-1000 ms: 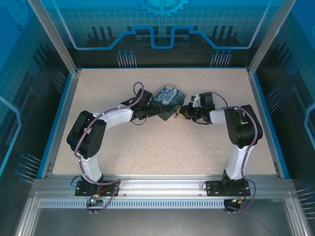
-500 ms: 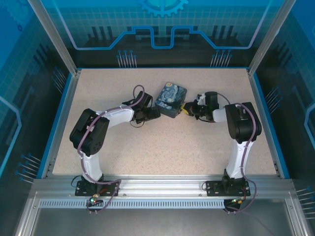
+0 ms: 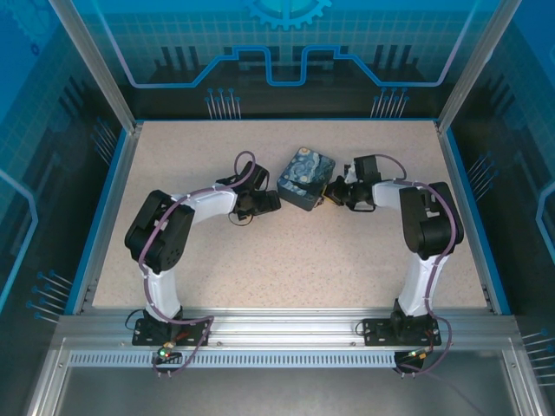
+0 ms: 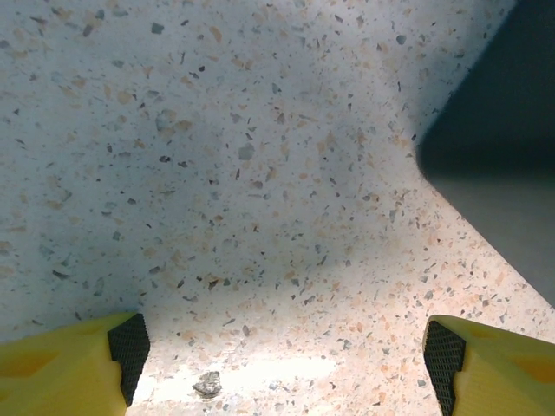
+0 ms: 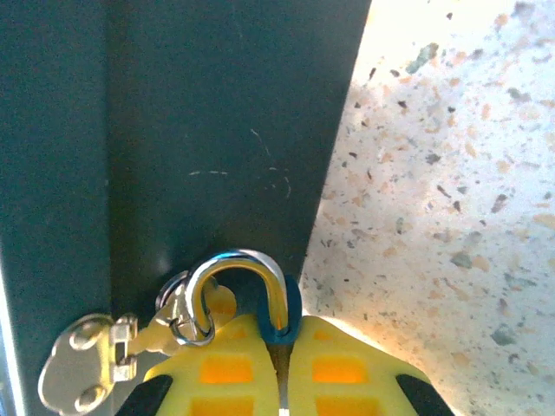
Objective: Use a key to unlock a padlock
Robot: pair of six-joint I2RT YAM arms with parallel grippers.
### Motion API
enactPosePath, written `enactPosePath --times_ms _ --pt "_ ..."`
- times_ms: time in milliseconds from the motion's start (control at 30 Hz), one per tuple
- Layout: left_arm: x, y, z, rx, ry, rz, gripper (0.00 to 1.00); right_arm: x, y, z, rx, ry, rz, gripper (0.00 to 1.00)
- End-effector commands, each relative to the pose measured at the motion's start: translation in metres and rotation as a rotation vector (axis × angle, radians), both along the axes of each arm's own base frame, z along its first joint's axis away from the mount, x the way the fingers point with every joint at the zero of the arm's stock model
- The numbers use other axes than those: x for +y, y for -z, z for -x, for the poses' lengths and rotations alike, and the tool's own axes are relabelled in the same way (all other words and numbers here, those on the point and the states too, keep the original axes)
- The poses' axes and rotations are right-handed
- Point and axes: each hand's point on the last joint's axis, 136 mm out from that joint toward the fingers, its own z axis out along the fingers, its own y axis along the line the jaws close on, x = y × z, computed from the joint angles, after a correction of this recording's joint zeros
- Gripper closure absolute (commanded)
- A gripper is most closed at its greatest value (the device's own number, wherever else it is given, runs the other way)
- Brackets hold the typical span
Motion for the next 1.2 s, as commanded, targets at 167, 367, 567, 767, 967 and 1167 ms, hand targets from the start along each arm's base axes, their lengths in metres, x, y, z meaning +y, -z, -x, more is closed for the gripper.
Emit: enactPosePath --times_ms 167,367,567,767,967,1167 --pt "-0.001 -0.043 -0.001 -0.05 0.01 0.019 0.12 -0.001 0.008 0.026 0.067 -0.017 0.032 1.0" --pt "-0.025 -0.078 -0.012 -0.123 0.039 0.066 0.11 0.002 0.006 0.028 0.068 -0.031 0.012 1.0" --pt "-0.055 -0.086 -0.025 -0.139 0.089 0.066 0.1 0.002 0.005 0.031 0.07 -0.029 0.006 1.0" --pt "-0.061 -0.058 -0.026 -0.084 0.125 -0.03 0.1 0.002 -0.005 0.03 0.062 -0.037 0.009 1.0" --pt "-0.046 -0.026 -0.014 -0.012 0.143 -0.133 0.1 -0.013 -0.006 0.031 0.093 -0.021 0.058 1.0" --pt "-0.04 -0.004 -0.008 0.037 0.167 -0.183 0.11 -0.027 -0.008 0.023 0.097 0.035 0.058 1.0"
